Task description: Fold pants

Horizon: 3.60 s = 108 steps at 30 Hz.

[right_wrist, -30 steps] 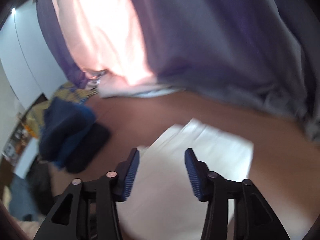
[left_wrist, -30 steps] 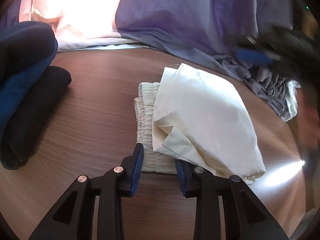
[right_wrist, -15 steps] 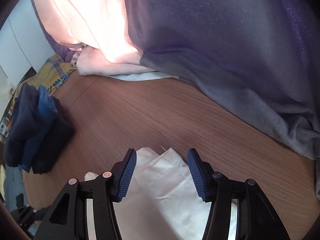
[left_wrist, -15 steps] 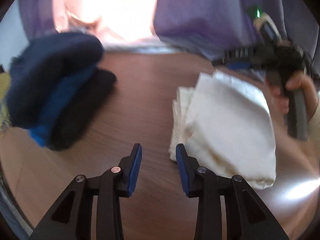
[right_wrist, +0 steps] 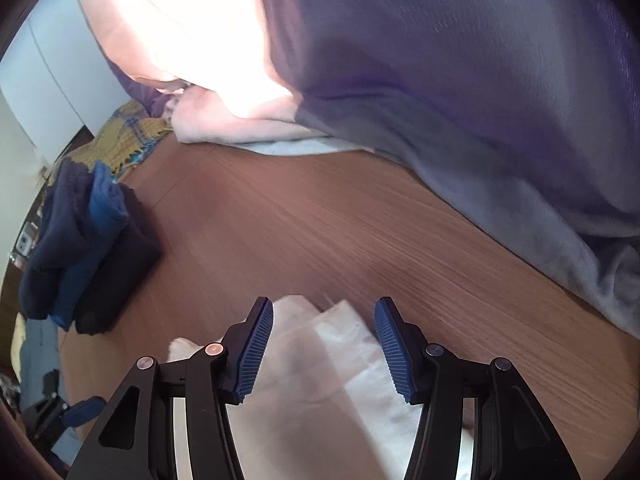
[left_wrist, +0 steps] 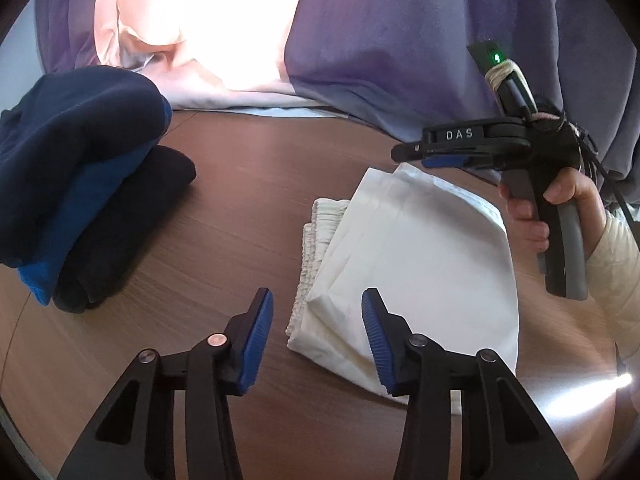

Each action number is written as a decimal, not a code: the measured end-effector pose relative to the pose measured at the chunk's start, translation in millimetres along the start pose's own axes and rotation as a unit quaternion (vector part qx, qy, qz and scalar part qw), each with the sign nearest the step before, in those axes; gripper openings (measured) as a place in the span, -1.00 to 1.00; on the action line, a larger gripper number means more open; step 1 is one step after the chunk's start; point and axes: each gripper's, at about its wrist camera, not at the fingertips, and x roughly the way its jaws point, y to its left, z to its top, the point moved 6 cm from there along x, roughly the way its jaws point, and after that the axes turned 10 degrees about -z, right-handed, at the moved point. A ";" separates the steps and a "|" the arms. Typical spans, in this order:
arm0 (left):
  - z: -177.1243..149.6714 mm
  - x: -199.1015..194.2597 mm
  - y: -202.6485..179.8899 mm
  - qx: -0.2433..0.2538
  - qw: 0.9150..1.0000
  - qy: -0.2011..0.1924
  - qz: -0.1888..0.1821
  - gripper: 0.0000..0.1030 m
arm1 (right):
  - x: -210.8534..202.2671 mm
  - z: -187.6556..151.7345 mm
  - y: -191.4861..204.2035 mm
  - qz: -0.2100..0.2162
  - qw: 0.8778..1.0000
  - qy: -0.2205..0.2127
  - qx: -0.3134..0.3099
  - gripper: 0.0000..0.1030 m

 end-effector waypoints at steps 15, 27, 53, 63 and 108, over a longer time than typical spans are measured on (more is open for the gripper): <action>-2.6 3.9 -6.4 -0.003 0.999 0.010 -0.033 -0.81 | 21.2 -6.6 7.2 0.034 0.999 0.036 -0.007 -0.80; -18.3 -35.5 -12.9 0.017 0.999 0.004 -0.039 -0.83 | -27.8 10.4 51.4 0.073 0.993 -0.060 -0.067 -0.87; 12.7 -70.8 48.4 0.056 0.996 -0.002 -0.070 -0.44 | -128.1 -114.3 104.4 -0.035 0.993 -0.102 0.039 -0.24; 69.0 -12.7 28.4 0.096 0.986 0.020 -0.132 -0.02 | -135.3 -169.1 81.5 -0.102 0.952 -0.107 0.267 -0.08; 39.9 22.0 32.0 0.041 0.992 0.082 -0.085 -0.90 | -113.1 -196.7 10.9 -0.226 0.923 -0.043 0.308 0.00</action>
